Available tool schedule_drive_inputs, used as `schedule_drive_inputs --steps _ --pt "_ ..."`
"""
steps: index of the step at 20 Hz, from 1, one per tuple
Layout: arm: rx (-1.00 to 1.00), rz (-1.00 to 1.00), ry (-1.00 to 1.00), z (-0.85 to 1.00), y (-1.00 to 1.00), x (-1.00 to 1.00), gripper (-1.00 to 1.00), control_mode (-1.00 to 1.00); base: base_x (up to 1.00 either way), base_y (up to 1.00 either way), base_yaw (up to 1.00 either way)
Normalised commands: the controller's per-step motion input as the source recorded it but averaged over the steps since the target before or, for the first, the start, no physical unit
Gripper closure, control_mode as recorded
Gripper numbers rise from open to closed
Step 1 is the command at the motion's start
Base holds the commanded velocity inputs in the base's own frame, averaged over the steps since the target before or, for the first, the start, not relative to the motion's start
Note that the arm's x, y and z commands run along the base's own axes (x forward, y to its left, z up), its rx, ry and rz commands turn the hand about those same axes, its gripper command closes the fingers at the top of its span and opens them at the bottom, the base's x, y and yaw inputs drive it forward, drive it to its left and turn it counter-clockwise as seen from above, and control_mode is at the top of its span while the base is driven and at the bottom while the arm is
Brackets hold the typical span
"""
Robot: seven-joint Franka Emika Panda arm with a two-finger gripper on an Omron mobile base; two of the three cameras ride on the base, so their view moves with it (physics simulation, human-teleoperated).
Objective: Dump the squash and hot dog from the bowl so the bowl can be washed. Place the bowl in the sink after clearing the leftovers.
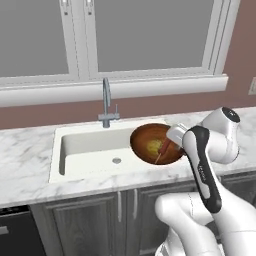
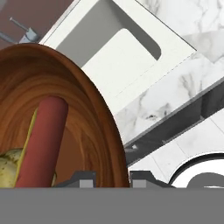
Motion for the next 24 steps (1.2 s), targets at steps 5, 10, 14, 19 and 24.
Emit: schedule_drive_inputs --steps 5,10,14,19,24 --pt "0.00 0.00 0.00 0.00 0.00 0.00 1.00 1.00 0.52 -0.08 -0.01" --pt "0.00 0.00 0.00 0.00 0.00 0.00 1.00 1.00 0.50 -0.04 0.00" --pt "0.00 0.00 0.00 0.00 0.00 0.00 1.00 1.00 0.45 -0.08 0.00" --pt "-0.05 0.00 -0.01 -0.07 -0.16 0.16 1.00 -1.00 0.17 -0.03 0.00" --pt "-0.13 0.00 0.00 -0.28 -0.41 0.43 1.00 -1.00 0.00 0.00 0.00"
